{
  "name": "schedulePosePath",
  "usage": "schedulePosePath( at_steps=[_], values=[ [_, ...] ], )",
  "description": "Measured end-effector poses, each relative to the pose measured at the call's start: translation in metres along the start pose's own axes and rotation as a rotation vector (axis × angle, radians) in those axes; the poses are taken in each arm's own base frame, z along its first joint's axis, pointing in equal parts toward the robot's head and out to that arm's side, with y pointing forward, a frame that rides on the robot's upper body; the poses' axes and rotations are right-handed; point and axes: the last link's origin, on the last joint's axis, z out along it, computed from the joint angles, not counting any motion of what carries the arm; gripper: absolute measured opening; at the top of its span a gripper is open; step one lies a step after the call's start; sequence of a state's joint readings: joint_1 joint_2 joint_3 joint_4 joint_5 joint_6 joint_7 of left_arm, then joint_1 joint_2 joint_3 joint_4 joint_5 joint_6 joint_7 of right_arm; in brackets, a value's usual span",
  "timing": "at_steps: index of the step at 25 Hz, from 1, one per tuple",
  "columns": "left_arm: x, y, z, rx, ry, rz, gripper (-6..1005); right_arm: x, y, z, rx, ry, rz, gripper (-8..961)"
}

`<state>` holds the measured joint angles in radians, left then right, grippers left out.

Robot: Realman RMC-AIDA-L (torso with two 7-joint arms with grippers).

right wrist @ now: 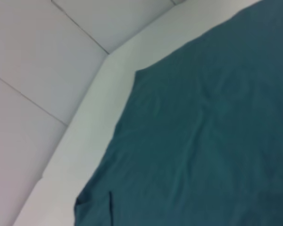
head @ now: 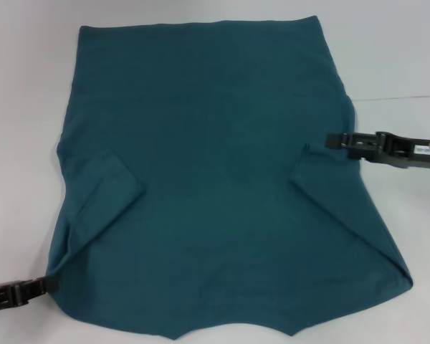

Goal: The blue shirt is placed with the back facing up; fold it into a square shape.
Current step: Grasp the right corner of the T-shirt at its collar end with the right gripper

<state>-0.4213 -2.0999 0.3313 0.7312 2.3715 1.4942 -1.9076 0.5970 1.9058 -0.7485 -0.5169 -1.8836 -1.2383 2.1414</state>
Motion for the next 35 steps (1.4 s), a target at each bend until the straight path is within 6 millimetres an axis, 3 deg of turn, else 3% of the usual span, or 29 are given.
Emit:
schedulePosePath(
  at_steps=[10,35],
  values=[
    [0.000,-0.001,-0.003,0.000,0.009,0.000,50,0.026,-0.030,-0.033,0.129,0.137,0.121,838],
    [0.007,0.003,0.000,-0.013,0.009,0.013,49,0.047,-0.045,-0.048,0.175,0.147,0.171,838]
  ],
)
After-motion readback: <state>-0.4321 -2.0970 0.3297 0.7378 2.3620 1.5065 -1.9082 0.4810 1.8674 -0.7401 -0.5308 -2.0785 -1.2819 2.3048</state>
